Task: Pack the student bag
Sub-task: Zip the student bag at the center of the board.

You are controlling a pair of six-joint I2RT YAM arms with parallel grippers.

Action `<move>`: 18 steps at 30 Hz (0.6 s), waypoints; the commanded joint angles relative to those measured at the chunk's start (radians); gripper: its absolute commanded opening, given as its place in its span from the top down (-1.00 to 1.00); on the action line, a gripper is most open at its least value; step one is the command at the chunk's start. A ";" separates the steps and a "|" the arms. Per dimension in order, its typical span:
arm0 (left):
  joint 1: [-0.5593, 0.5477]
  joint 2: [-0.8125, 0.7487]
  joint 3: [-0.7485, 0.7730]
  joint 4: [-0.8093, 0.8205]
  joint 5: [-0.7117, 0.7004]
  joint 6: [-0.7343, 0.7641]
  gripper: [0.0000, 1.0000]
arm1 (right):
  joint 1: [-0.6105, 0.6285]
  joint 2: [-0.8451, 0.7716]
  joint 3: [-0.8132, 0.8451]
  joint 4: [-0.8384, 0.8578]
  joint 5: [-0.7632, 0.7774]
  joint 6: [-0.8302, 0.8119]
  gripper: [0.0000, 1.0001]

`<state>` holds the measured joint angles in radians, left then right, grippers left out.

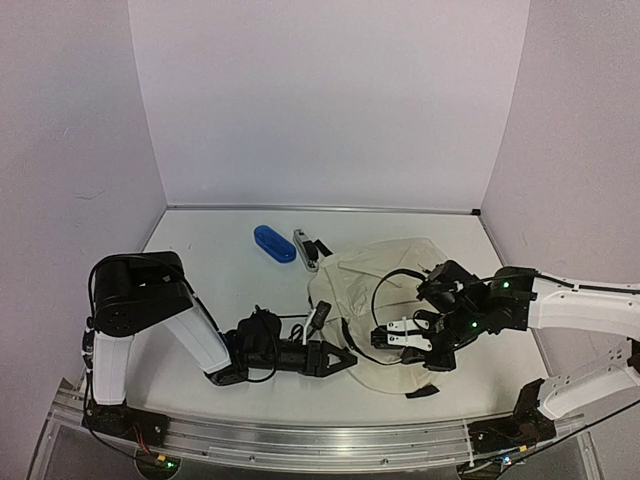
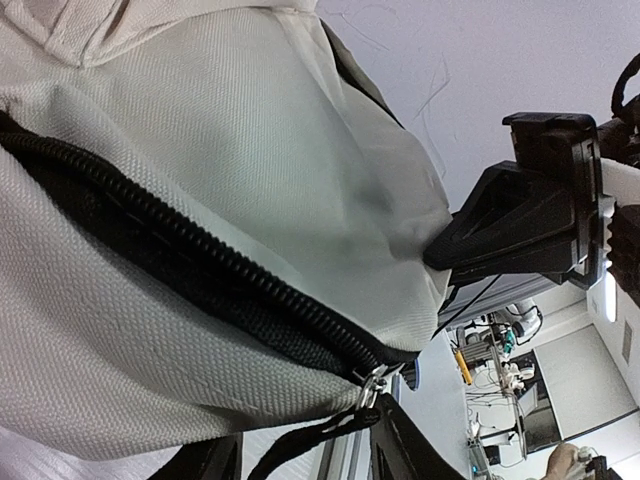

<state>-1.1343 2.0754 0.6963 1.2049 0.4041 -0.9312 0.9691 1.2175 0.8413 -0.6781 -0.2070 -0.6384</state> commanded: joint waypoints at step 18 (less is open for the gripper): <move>-0.013 -0.327 -0.009 -0.387 -0.067 0.091 0.99 | -0.006 0.007 -0.007 -0.017 0.024 -0.008 1.00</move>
<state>-1.1406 1.8800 0.5947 1.0690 0.3566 -0.9157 0.9691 1.2175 0.8413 -0.6764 -0.2064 -0.6365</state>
